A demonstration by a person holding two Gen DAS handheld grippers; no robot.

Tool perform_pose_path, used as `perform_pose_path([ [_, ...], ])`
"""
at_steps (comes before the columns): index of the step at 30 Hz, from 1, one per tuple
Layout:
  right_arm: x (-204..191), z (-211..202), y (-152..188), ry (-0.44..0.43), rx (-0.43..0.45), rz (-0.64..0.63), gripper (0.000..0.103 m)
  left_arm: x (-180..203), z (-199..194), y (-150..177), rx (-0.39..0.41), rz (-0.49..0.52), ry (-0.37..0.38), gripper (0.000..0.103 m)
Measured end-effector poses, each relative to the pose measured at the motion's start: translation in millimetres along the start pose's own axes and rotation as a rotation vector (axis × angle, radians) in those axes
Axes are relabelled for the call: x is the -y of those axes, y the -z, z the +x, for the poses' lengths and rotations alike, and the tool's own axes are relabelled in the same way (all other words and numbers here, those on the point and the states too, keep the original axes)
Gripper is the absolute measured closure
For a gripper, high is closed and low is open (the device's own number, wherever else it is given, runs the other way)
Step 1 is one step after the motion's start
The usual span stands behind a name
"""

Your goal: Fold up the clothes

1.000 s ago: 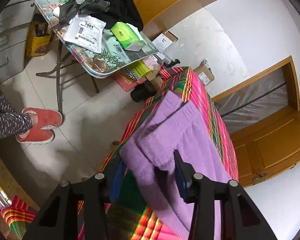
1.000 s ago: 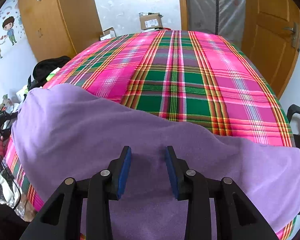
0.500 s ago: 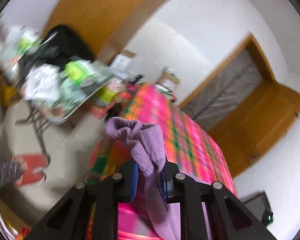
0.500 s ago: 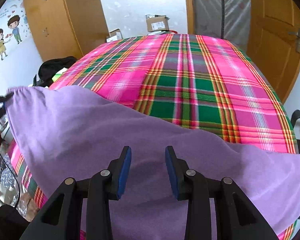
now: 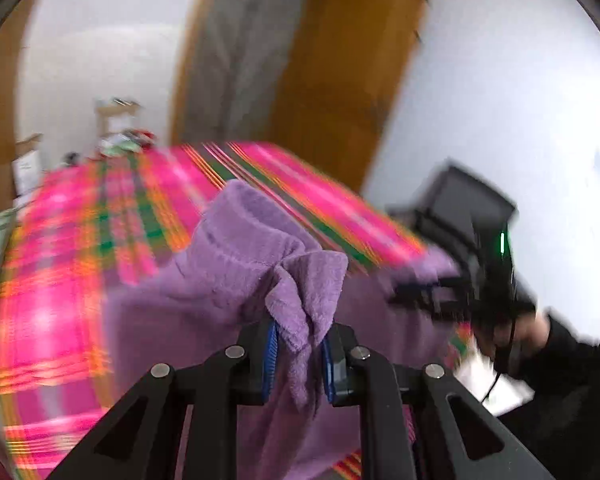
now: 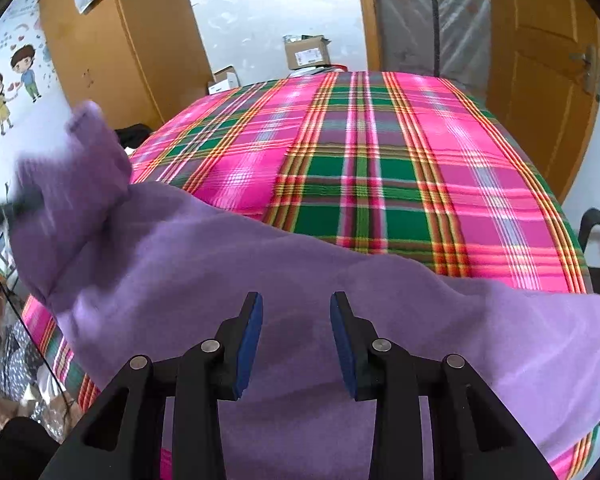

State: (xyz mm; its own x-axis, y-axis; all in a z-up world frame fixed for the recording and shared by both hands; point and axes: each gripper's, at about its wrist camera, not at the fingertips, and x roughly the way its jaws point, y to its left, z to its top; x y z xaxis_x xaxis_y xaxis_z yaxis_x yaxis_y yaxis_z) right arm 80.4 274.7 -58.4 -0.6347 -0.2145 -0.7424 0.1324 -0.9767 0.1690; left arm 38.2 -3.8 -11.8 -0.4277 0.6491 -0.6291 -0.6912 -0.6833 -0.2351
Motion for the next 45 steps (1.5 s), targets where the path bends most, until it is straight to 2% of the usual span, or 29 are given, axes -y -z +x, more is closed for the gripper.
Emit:
perform_pose_path([
  [3, 3.0, 0.1, 3.2, -0.010, -0.012, 0.017, 0.067, 6.7, 37.5, 19.5, -0.132, -0.008, -0.012, 0.082],
  [4, 3.0, -0.5, 3.9, -0.015, -0.012, 0.017, 0.067, 9.1, 37.8, 24.4, -0.136, -0.012, -0.007, 0.077],
  [6, 2.9, -1.5, 4.8, -0.025, -0.009, 0.018, 0.067, 13.5, 24.2, 27.7, -0.101, -0.013, 0.022, 0.071],
  [9, 2.8, -1.1, 2.9, -0.059, -0.001, 0.031, 0.067, 14.5, -6.8, 27.3, -0.014, -0.046, 0.124, 0.068],
  [12, -1.9, 1.8, -2.4, -0.121, 0.001, 0.041, 0.067, 14.0, -27.7, 28.8, 0.058, -0.064, 0.141, 0.067],
  [14, -6.7, 5.0, -7.9, -0.175, -0.001, 0.044, 0.067, 2.8, -30.5, 32.4, 0.073, -0.115, 0.070, 0.067],
  [18, -24.2, 18.8, -25.2, -0.291, -0.018, 0.017, 0.066, -27.7, -26.9, 42.8, 0.053, -0.202, -0.152, 0.067],
  [20, -34.8, 29.3, -36.1, -0.323, -0.030, -0.004, 0.065, -43.0, -32.4, 47.5, 0.062, -0.262, -0.218, 0.067],
  [24, -48.0, 47.8, -54.7, -0.423, -0.049, 0.023, 0.065, -54.1, -31.4, 56.2, 0.041, -0.315, -0.227, 0.067],
  [26, -53.6, 60.7, -60.0, -0.478, -0.087, 0.056, 0.065, -53.6, -24.8, 62.5, 0.008, -0.316, -0.222, 0.067],
  [28, -56.7, 68.4, -61.1, -0.493, -0.132, 0.099, 0.064, -52.0, -20.3, 68.1, -0.018, -0.314, -0.234, 0.067],
  [31, -55.0, 66.6, -60.8, -0.550, -0.130, 0.147, 0.064, -53.4, -20.5, 71.4, -0.009, -0.332, -0.229, 0.067],
  [35, -61.3, 73.3, -67.9, -0.522, -0.148, 0.131, 0.067, -55.6, -17.5, 72.8, -0.015, -0.336, -0.223, 0.067],
  [36, -61.8, 75.8, -70.2, -0.514, -0.145, 0.132, 0.086, -55.2, -16.7, 72.8, -0.017, -0.333, -0.223, 0.067],
  [37, -59.2, 76.9, -71.7, -0.517, -0.145, 0.159, 0.097, -56.5, -17.2, 72.3, -0.017, -0.333, -0.223, 0.067],
  [42, -36.4, 58.6, -66.0, -0.529, -0.069, 0.245, 0.097, -53.9, -18.7, 74.5, -0.007, -0.324, -0.206, 0.067],
  [45, -20.5, 77.6, -57.3, -0.482, -0.128, 0.300, 0.095, -51.8, -15.9, 76.7, -0.015, -0.315, -0.192, 0.067],
])
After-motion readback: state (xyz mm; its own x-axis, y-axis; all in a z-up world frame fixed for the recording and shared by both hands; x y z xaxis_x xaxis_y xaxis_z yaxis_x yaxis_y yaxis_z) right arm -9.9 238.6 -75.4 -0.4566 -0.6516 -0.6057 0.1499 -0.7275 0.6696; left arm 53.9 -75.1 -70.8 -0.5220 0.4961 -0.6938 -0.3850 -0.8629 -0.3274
